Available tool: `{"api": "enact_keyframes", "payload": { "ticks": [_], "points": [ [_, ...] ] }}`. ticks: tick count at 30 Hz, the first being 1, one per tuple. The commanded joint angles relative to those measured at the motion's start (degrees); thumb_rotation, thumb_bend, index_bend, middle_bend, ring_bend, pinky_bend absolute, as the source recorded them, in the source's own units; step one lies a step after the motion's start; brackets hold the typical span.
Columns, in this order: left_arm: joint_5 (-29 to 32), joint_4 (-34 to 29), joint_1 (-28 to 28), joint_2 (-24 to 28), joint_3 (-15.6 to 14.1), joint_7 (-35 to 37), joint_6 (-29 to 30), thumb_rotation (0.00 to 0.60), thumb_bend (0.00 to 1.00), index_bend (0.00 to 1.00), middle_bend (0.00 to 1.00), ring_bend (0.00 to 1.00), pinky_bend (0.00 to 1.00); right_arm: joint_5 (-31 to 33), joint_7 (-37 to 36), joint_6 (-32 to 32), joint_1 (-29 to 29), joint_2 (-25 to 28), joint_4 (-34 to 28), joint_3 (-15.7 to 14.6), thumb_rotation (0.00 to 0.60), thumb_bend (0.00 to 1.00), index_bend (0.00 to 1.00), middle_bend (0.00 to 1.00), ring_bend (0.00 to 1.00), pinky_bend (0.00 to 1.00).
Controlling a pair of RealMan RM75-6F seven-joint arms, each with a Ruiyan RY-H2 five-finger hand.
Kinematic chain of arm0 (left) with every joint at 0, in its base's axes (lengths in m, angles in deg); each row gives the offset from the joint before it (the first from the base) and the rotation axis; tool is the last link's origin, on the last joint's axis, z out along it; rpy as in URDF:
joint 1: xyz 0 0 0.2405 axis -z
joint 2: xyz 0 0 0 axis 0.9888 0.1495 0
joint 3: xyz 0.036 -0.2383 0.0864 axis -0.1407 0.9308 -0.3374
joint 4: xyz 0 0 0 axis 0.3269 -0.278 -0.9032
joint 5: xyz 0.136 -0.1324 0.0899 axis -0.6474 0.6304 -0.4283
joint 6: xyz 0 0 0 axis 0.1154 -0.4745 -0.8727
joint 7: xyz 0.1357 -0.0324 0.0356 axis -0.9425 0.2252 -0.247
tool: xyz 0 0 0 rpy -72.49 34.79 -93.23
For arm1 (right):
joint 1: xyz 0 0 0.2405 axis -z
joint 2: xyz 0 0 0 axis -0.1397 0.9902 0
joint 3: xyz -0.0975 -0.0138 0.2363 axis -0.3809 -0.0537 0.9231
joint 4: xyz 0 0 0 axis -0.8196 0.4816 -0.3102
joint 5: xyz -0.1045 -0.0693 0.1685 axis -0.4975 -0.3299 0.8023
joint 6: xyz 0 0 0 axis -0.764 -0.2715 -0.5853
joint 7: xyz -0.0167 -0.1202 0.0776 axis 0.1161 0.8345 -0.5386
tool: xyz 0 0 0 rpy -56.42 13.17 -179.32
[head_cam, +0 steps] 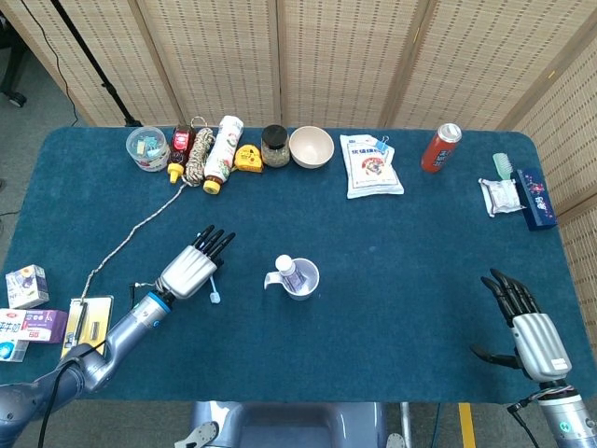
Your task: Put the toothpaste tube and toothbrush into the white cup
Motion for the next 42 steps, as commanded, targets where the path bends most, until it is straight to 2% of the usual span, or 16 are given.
{"api": "enact_keyframes", "payload": {
  "ticks": [1,11,13,24,36,42],
  "points": [
    [0.1,-0.6,0.0,0.4,0.3,0.1,0.3,0.6,0.36,0.58,0.0,0.0,0.0,0.0,0.0,0.0,0.0,0.0,0.0,0.0,0.6,0.07,0.0,0.0,0.0,0.06],
    [0.8,-6.4,-0.1,3.9,2.4,1.9,3.5,0.6,0.36,0.58,0.0,0.0,0.0,-0.2,0.2,-0.1,0.0,-0.1,-0.1,-0.2,0.6,0.07,0.0,0.0,0.0,0.06],
    [1.0,-9.3,-0.2,5.8,3.4,2.3,5.2,0.6,0.36,0.58,0.0,0.0,0.0,-0.2,0.3,-0.1,0.0,-0.1,-0.1,-0.2,0.6,0.07,0.0,0.0,0.0,0.06],
    [1.6,-21.2,-0.8,12.6,5.2,1.4,7.4,0.6,0.36,0.59,0.0,0.0,0.0,-0.4,0.6,-0.2,-0.1,-0.2,-0.2,-0.3,0.6,0.07,0.0,0.0,0.0,0.06],
    [0.7,-45.3,-2.5,27.2,9.3,1.8,13.5,0.6,0.36,0.59,0.0,0.0,0.0,-0.4,1.3,-0.6,-0.2,-0.4,-0.4,-0.5,0.6,0.07,0.0,0.0,0.0,0.06],
    [0.3,-53.4,-3.2,32.1,9.9,1.3,13.8,0.6,0.36,0.59,0.0,0.0,0.0,-0.6,1.7,-0.7,-0.2,-0.5,-0.5,-0.6,0.6,0.07,0.0,0.0,0.0,0.06]
  ]
}}
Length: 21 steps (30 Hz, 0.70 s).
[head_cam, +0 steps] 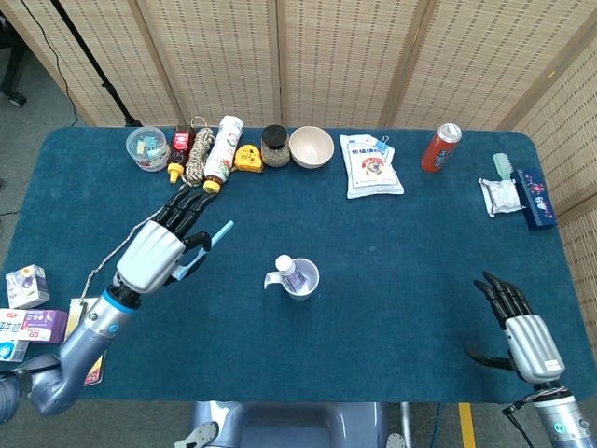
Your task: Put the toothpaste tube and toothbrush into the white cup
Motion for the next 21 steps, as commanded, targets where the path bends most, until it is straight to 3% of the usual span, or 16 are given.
{"api": "enact_keyframes", "payload": {
  "ticks": [1,5,12,21],
  "points": [
    [-0.4,-5.6,-0.6,3.3,0.7,-0.1,0.1,0.6,0.36,0.59,0.0,0.0,0.0,-0.1,0.2,-0.1,0.0,-0.1,0.0,-0.1,0.6,0.07,0.0,0.0,0.0,0.06],
    [-0.8,-11.5,-0.2,5.9,0.5,-1.2,-2.0,0.6,0.36,0.59,0.0,0.0,0.0,-0.2,0.5,-0.3,-0.1,-0.2,-0.1,-0.2,0.6,0.07,0.0,0.0,0.0,0.06],
    [3.5,-22.0,2.3,9.7,0.7,-3.9,-11.1,0.6,0.36,0.59,0.0,0.0,0.0,-0.1,0.5,0.0,0.0,-0.1,-0.2,-0.1,0.6,0.07,0.0,0.0,0.0,0.06],
    [7.0,-24.6,4.0,8.4,1.8,-7.1,-14.8,0.6,0.36,0.59,0.0,0.0,0.0,-0.2,0.2,0.2,0.0,0.1,-0.2,-0.1,0.6,0.07,0.0,0.0,0.0,0.06]
  ]
}}
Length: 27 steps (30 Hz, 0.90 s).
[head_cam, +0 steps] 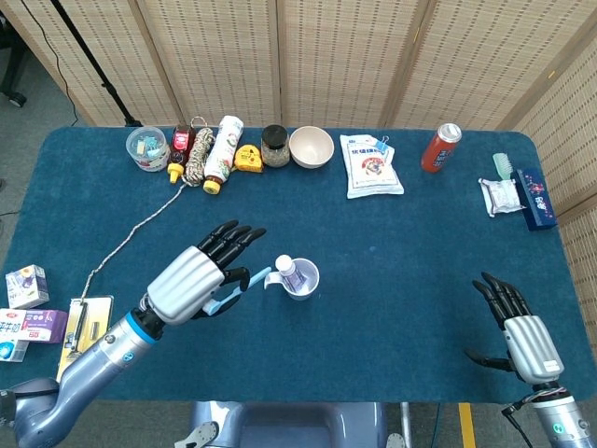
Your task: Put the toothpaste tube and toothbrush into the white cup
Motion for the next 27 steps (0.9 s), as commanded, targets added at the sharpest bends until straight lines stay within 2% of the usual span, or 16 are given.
{"api": "enact_keyframes", "payload": {
  "ticks": [1,13,19,23,27],
  "points": [
    [1.5,-0.4,0.7,-0.9,0.6,-1.1,-1.1,0.6,0.36,0.59,0.0,0.0,0.0,0.0,0.0,0.0,0.0,0.0,0.0,0.0,0.6,0.07,0.0,0.0,0.0,0.06],
    [18.7,-2.6,8.1,-5.4,6.2,-5.9,-9.8,0.6,0.36,0.59,0.0,0.0,0.0,0.0,0.0,-0.1,0.0,0.0,0.0,-0.1,0.6,0.07,0.0,0.0,0.0,0.06],
    [28.2,-2.8,12.5,-8.2,8.5,-9.6,-11.3,0.6,0.36,0.59,0.0,0.0,0.0,0.3,-0.3,-0.4,-0.1,0.0,0.2,0.0,0.6,0.07,0.0,0.0,0.0,0.06],
    [40.3,-2.6,18.1,-10.1,10.6,-14.8,-11.4,0.6,0.36,0.59,0.0,0.0,0.0,0.3,-0.7,-0.4,-0.2,0.0,0.3,0.0,0.6,0.07,0.0,0.0,0.0,0.06],
    [49.3,-2.6,22.5,-11.8,10.7,-19.8,-8.8,0.6,0.36,0.59,0.0,0.0,0.0,0.4,-1.2,-0.3,-0.2,0.2,0.4,0.1,0.6,0.07,0.0,0.0,0.0,0.06]
  ]
}}
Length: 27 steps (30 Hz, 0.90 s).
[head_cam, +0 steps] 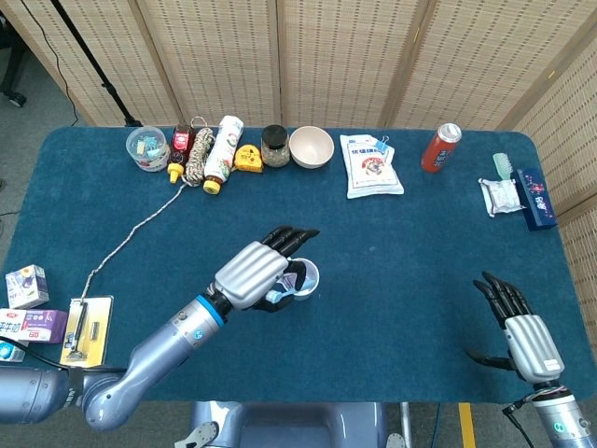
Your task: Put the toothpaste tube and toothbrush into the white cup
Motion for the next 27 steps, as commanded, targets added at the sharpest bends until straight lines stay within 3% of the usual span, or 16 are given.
{"api": "enact_keyframes", "payload": {
  "ticks": [1,8,27],
  "points": [
    [10.3,0.1,6.1,-2.7,1.2,-6.5,2.2,0.6,0.36,0.59,0.0,0.0,0.0,0.1,-0.2,0.0,0.0,0.1,0.1,0.1,0.6,0.07,0.0,0.0,0.0,0.06],
    [16.4,0.8,9.3,-3.6,0.2,-9.1,4.2,0.6,0.36,0.59,0.0,0.0,0.0,0.4,-1.0,-0.1,0.0,0.3,0.3,0.2,0.6,0.07,0.0,0.0,0.0,0.06],
    [18.9,3.1,10.8,-3.7,-1.6,-7.0,3.5,0.6,0.36,0.59,0.0,0.0,0.0,0.5,-0.9,-0.2,0.0,0.2,0.3,0.2,0.6,0.07,0.0,0.0,0.0,0.06]
  ]
}}
